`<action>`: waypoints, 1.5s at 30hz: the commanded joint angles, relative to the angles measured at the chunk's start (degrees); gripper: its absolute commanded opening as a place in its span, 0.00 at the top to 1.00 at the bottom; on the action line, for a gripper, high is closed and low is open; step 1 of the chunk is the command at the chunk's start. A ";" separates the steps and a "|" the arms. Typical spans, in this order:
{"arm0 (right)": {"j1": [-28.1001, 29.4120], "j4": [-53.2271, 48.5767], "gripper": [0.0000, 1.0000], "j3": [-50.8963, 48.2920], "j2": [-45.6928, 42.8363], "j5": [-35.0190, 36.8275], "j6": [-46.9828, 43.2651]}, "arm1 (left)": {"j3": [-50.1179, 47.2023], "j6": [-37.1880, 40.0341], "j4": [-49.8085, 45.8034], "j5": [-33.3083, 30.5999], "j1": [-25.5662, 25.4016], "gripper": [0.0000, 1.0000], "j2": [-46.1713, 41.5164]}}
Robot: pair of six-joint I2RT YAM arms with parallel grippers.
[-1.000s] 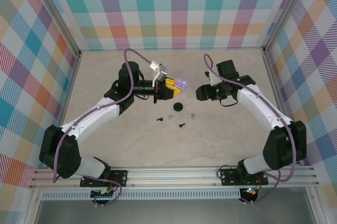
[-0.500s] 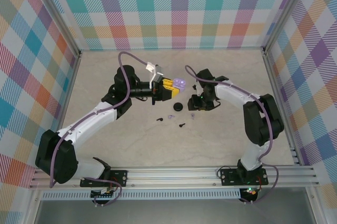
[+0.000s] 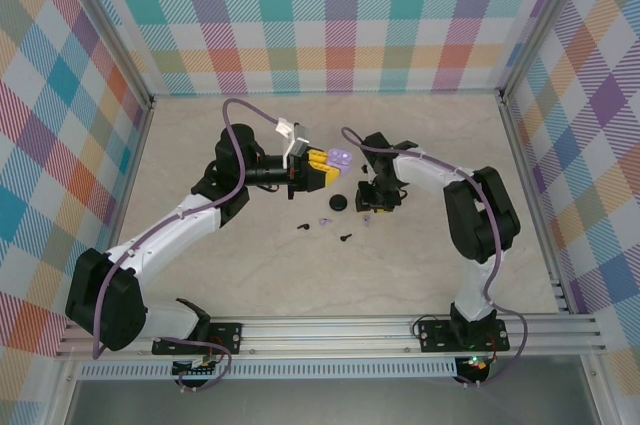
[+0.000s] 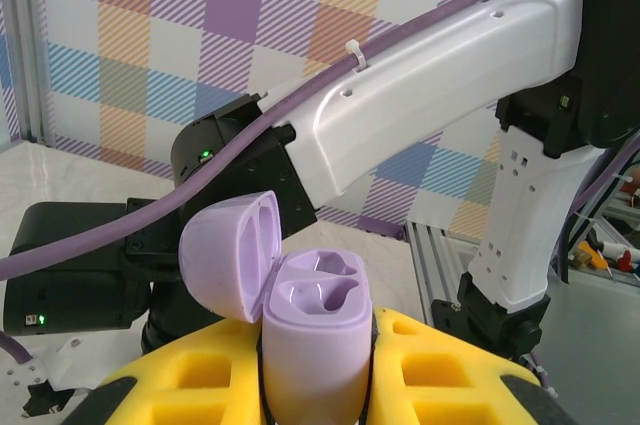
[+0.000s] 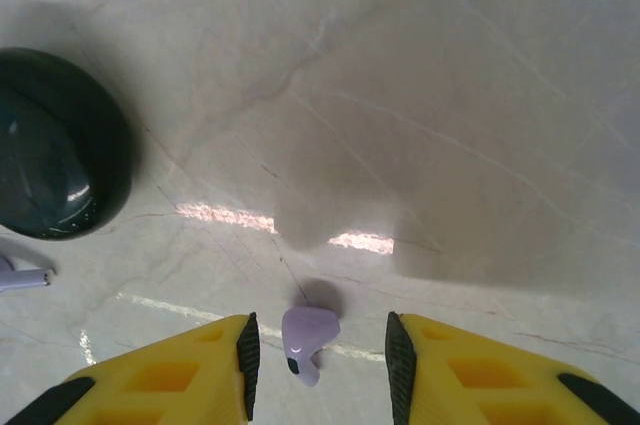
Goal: Insert wireless bluetooth earbuds into charging case
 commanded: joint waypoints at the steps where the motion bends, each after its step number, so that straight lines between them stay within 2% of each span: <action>1: 1.09 -3.07 0.60 2.49 1.70 0.90 0.77 | 0.31 1.34 0.60 0.03 -0.13 0.88 -1.17; 21: 4.34 -6.32 0.62 3.62 4.08 4.93 2.73 | 0.13 1.39 0.32 0.20 -0.22 0.87 -1.15; 45: 5.24 -6.51 0.68 5.38 6.54 6.89 4.42 | -0.03 2.13 -1.31 -0.23 -0.22 0.87 -1.59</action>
